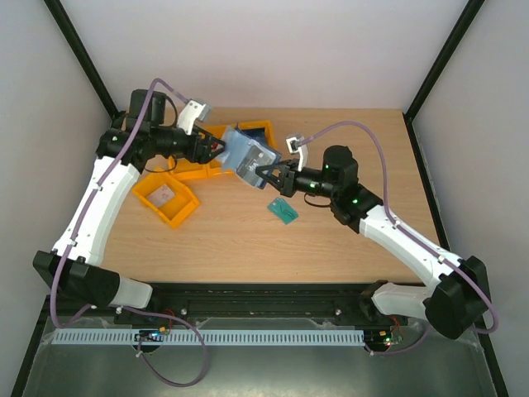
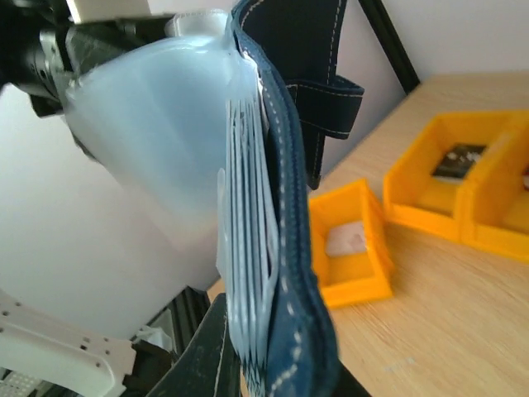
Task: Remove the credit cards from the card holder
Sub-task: Remove the credit card from the card holder.
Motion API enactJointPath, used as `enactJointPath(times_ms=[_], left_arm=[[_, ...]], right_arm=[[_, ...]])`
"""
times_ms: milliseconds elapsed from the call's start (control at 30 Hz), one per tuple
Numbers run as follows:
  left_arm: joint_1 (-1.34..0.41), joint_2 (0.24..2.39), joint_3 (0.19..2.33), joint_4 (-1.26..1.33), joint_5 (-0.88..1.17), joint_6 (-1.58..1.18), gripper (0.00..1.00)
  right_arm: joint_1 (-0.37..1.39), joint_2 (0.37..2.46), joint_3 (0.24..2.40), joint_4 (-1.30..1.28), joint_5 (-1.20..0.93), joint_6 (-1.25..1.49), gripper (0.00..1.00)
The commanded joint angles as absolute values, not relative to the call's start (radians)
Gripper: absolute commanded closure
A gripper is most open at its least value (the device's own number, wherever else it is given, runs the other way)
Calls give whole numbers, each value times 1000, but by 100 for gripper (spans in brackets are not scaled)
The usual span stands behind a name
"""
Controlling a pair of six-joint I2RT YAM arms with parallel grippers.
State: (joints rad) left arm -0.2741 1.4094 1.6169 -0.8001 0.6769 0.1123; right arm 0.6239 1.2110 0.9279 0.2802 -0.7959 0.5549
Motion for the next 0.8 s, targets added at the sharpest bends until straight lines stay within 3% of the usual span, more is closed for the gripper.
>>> enactJointPath(times_ms=[0, 233, 433, 600, 767], left_arm=[[-199, 1396, 1577, -714, 551, 51, 30], [-159, 1371, 1519, -708, 551, 77, 30], [-179, 1344, 1499, -730, 716, 88, 31], [-256, 1345, 1440, -695, 831, 20, 37], [-335, 1353, 1305, -598, 818, -64, 40]], right_arm=[[635, 1157, 1022, 15, -720, 455, 98], [629, 1317, 1216, -413, -382, 484, 99], [653, 1403, 1284, -518, -175, 482, 98], [670, 1419, 1283, -470, -259, 498, 98], [670, 1407, 1229, -335, -491, 524, 98]])
